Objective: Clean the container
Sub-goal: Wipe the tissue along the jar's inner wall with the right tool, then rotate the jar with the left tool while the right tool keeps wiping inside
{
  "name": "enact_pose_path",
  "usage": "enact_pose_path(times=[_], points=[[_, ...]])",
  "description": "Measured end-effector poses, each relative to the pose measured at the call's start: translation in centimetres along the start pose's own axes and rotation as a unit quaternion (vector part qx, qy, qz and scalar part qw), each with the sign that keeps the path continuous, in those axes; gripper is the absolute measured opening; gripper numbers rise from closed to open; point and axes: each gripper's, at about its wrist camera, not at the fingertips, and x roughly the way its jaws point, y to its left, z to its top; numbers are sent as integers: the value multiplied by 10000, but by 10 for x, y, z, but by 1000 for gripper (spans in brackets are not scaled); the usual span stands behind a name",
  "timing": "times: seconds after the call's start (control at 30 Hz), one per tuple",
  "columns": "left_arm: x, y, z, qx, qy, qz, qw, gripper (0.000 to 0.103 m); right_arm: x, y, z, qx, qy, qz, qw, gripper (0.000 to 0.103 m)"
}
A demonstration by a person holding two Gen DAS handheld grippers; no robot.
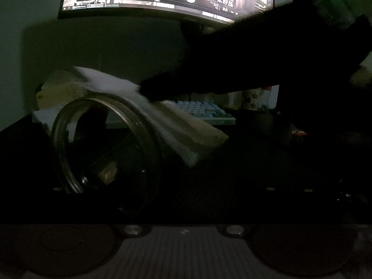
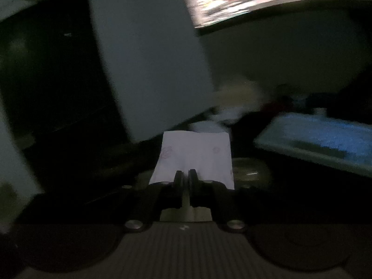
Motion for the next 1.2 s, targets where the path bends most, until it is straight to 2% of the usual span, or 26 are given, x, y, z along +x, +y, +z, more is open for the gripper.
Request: enact_pose_path(times=[0.03,0.13,0.2,0.27,0.3,0.37,0.47,0.57,0.67,0.8,0.83,0.87,0.93,1.1,1.2], points=[[0,0,0,-2,-6,4,10000,96,1,-4,1,9,-30,-211,9998,6],[-1,3,1,-149,-33,12,9999,94,2,-15,1,173,-44,-242,9995,6],[-1,6,4,-286,-14,-77,9996,88,1,-15,0,154,-53,-246,9996,6],[-3,10,8,-409,-19,-217,9989,60,0,-15,-1,111,-64,-266,9996,6],[-5,12,10,-429,-44,-281,9987,53,0,-15,-1,111,-67,-270,9996,6],[-6,14,12,-458,-134,-277,9985,29,0,-14,-1,115,-73,-277,9995,6],[-6,21,13,-608,-173,-237,9977,10,-2,-13,-2,85,-79,-296,9995,7],[-6,34,16,-977,-274,-539,9934,9,-2,-14,-3,96,-58,-284,9995,7],[-18,33,23,-983,-499,-885,9900,8,-4,-12,-2,73,-41,-220,9997,7],[-25,31,22,-886,-597,-887,9903,10,-6,-7,0,-34,-23,-122,9999,7],[-25,31,21,-854,-596,-849,9909,18,-5,-6,0,-65,-20,-101,9999,8],[-25,28,19,-746,-593,-696,9930,36,-5,-6,0,-75,-16,-92,9999,8],[-25,22,15,-476,-586,-434,9962,62,-4,-7,1,-92,-8,-76,9999,7],[-18,4,8,193,-465,-234,9985,65,-2,-7,2,-143,26,-68,9999,7],[-14,2,5,255,-399,-152,9988,70,-2,-7,1,-134,8,-69,9999,7]])
